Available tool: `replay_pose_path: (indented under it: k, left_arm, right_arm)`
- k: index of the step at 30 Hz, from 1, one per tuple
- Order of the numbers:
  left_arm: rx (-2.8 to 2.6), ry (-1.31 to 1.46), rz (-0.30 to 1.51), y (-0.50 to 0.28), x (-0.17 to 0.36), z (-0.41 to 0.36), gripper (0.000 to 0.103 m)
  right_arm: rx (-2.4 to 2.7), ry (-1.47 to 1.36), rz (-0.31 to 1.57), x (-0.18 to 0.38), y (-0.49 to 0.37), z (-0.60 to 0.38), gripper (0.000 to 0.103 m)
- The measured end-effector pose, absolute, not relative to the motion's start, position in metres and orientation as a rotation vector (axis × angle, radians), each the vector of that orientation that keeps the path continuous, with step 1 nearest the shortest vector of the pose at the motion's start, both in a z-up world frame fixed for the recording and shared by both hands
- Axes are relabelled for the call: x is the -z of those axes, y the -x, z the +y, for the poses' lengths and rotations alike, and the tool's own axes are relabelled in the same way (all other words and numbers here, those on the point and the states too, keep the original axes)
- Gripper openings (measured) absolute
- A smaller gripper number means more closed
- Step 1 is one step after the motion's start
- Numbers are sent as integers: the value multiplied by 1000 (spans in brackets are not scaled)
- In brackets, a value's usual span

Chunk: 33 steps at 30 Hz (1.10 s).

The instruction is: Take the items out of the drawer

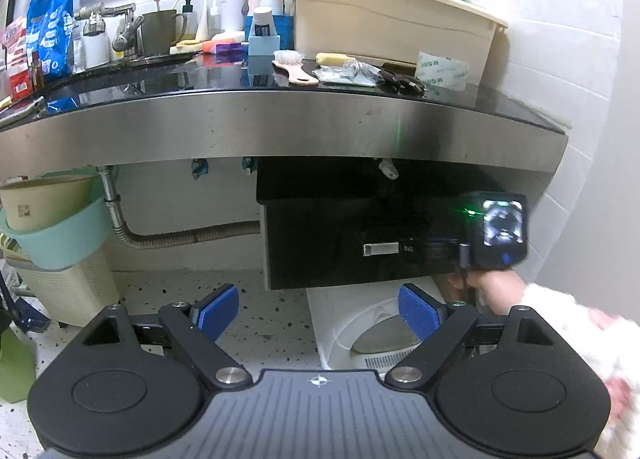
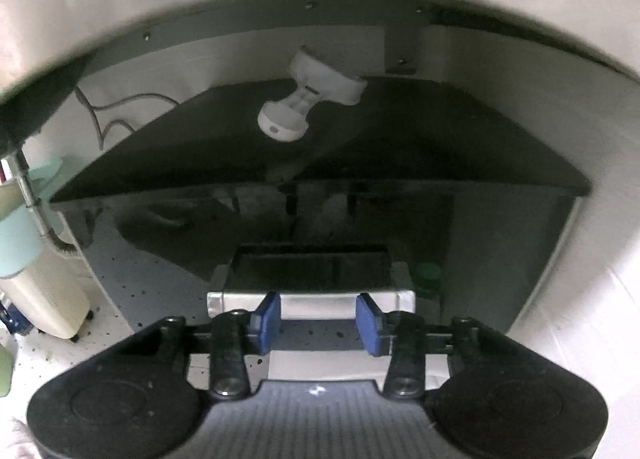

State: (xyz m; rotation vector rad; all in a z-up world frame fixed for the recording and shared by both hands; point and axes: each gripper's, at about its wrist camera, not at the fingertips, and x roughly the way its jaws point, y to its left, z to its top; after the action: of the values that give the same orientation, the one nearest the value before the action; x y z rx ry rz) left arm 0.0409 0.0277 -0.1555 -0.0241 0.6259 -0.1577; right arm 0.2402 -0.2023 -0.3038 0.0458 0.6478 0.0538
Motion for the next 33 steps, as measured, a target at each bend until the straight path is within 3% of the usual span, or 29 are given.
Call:
replay_pose_path:
  k: [4, 6, 8, 27, 33]
  left_arm:
    - [177, 44, 652, -50, 158, 24, 91]
    - [168, 49, 639, -52, 158, 21, 96]
    - [165, 46, 624, -54, 156, 18, 96]
    - [167, 5, 622, -62, 117, 2, 98]
    - [203, 21, 616, -64, 96, -7, 98]
  right_arm:
    - [-65, -46, 597, 281, -208, -210, 54]
    - [-62, -41, 567, 266, -191, -213, 70]
    - [-56, -62, 552, 250, -174, -217, 76]
    - [267, -69, 545, 131, -73, -202, 80]
    - [197, -33, 632, 97, -63, -201, 80]
